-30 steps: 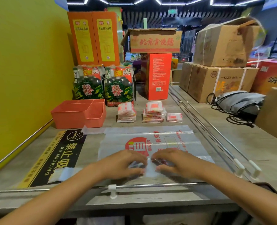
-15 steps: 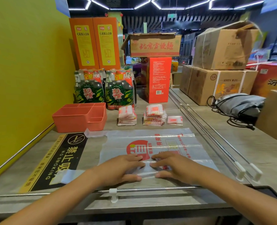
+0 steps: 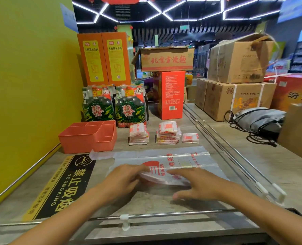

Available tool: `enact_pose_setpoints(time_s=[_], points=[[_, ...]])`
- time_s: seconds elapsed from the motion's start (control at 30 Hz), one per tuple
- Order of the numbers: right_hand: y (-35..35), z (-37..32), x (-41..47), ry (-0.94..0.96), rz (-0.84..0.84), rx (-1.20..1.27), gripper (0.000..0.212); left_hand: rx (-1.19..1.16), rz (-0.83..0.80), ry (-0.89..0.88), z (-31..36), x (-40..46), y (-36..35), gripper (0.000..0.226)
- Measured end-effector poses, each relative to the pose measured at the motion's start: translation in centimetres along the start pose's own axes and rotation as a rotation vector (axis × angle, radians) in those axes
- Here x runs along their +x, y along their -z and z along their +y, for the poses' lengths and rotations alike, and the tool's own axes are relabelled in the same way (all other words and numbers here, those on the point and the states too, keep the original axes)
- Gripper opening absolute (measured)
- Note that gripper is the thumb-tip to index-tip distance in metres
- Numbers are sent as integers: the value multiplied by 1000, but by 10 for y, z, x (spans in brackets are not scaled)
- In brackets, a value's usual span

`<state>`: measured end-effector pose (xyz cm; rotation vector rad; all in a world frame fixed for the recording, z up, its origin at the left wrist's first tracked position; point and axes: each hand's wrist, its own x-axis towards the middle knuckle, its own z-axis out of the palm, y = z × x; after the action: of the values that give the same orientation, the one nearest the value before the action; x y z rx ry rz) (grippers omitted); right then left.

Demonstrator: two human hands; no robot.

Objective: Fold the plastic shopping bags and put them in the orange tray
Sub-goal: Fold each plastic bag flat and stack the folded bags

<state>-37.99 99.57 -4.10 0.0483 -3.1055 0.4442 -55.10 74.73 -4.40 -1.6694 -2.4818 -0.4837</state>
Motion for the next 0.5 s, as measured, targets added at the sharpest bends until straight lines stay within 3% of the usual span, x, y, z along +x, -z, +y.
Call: enact_pose_setpoints(time_s=[0.1, 0.17, 0.27, 0.4, 0.5], points=[[2, 1, 1, 31, 63, -152, 45, 34, 70, -16, 2, 3, 8, 41], [9, 5, 6, -10, 158, -257, 30, 167, 116, -137, 4, 5, 13, 51], [31, 0, 9, -27, 256, -304, 37, 214, 160, -134, 10, 10, 19, 65], [70, -10, 2, -50, 279, -396, 39, 189, 281, -56, 7, 19, 46, 56], [102, -20, -7, -117, 326, -400, 46, 80, 286, -50, 14, 20, 85, 49]])
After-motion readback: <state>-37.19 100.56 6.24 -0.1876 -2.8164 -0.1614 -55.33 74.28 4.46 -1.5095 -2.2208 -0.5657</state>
